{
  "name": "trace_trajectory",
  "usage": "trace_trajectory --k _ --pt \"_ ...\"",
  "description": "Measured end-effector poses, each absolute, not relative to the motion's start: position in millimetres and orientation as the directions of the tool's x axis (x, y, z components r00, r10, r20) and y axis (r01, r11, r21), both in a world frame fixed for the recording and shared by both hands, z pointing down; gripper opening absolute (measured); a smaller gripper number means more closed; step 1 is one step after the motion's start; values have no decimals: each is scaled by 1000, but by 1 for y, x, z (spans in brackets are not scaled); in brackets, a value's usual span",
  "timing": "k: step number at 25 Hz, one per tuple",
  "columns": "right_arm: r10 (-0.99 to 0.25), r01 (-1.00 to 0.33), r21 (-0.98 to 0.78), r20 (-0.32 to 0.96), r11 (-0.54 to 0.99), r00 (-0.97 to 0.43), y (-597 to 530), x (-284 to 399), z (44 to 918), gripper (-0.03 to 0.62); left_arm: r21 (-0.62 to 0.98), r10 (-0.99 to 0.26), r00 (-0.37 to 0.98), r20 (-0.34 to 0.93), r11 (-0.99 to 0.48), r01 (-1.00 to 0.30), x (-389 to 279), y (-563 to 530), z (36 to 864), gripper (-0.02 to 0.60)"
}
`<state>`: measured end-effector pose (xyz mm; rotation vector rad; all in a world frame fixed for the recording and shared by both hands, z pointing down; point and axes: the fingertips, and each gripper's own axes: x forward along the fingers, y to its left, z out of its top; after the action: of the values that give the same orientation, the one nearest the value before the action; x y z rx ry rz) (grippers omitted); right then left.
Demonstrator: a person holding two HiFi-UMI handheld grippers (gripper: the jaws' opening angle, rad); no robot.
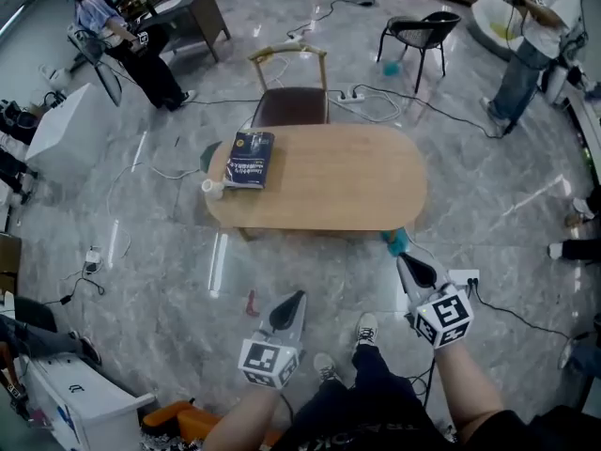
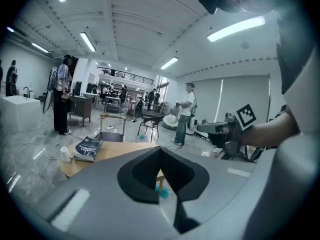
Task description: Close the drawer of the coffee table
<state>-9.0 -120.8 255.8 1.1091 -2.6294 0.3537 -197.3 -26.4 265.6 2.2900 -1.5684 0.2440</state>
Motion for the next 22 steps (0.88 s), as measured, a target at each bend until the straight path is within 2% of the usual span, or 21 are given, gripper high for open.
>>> trace_trajectory --k 7,18,22 --pt "-647 -705 -146 304 694 -700 -22 -18 201 2 222 -835 446 323 -391 -893 -191 59 231 3" --pt "-606 -686 -193 344 702 -717 103 -31 202 1 339 -737 601 309 -505 -794 -184 168 230 3" --pt "-569 -654 -228 344 721 -747 138 -45 197 2 422 -697 666 266 -537 -730 -176 195 221 3"
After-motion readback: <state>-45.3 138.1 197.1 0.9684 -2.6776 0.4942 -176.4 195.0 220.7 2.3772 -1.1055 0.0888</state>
